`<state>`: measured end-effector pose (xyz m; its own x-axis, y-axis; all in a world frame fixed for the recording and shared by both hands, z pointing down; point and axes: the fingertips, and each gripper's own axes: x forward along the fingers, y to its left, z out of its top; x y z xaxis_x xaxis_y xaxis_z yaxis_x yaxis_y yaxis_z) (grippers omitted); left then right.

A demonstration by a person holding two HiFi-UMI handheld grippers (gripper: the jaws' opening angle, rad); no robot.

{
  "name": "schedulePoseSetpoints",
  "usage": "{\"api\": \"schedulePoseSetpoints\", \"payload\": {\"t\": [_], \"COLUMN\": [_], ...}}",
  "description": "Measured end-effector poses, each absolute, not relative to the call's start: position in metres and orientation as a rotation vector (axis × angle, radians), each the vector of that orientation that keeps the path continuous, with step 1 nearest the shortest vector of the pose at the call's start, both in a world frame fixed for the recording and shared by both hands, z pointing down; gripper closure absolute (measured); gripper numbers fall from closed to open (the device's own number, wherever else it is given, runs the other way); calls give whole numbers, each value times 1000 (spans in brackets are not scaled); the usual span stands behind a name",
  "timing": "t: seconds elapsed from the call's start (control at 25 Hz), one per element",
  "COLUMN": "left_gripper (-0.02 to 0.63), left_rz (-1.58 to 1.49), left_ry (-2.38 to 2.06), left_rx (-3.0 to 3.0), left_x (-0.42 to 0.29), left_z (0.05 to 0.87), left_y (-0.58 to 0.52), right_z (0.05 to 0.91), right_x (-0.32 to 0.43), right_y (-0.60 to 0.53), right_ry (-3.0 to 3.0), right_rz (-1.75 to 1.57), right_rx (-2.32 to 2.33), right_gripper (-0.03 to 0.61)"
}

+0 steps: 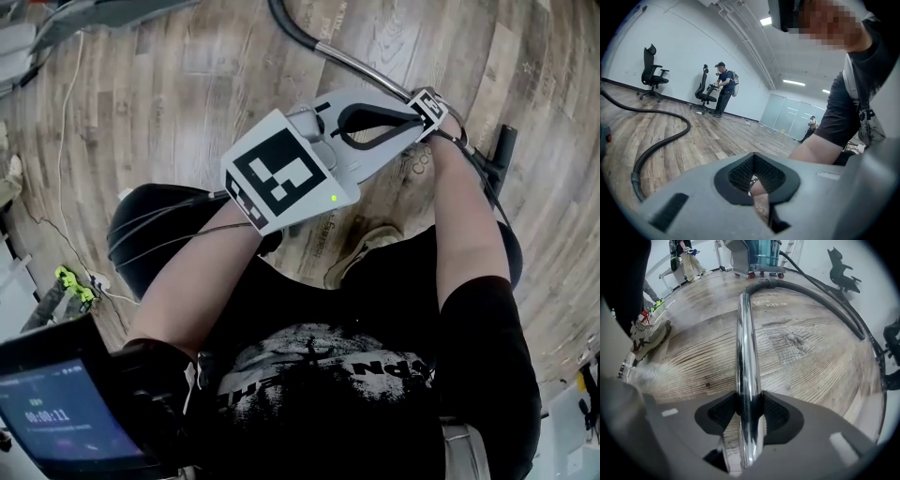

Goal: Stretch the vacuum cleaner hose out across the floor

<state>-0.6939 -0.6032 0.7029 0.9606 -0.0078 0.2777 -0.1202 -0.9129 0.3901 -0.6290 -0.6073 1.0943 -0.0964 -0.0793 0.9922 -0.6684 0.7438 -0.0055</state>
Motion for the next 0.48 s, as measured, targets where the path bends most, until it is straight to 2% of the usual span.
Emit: {"api": "schedulePoseSetpoints", "payload": {"t": [0.24, 0.36, 0.48], "left_gripper": [612, 612, 611], "left_rz": [430, 362, 429], "left_ry": [-126, -223, -303], "left_rx": [2614, 2371, 2232], "left_x": [-702, -712, -725], "left_z": [735, 764, 806], "left_y": [-614, -630, -637], "right_z": [1089, 1078, 1065], "right_x": [-637, -632, -630], "right_y": [-606, -607, -609], "right_ry": [-1617, -1591, -1574], "right_rz": [548, 540, 530], "right_rx": [579, 574, 550], "right_gripper": [403, 403, 403]}}
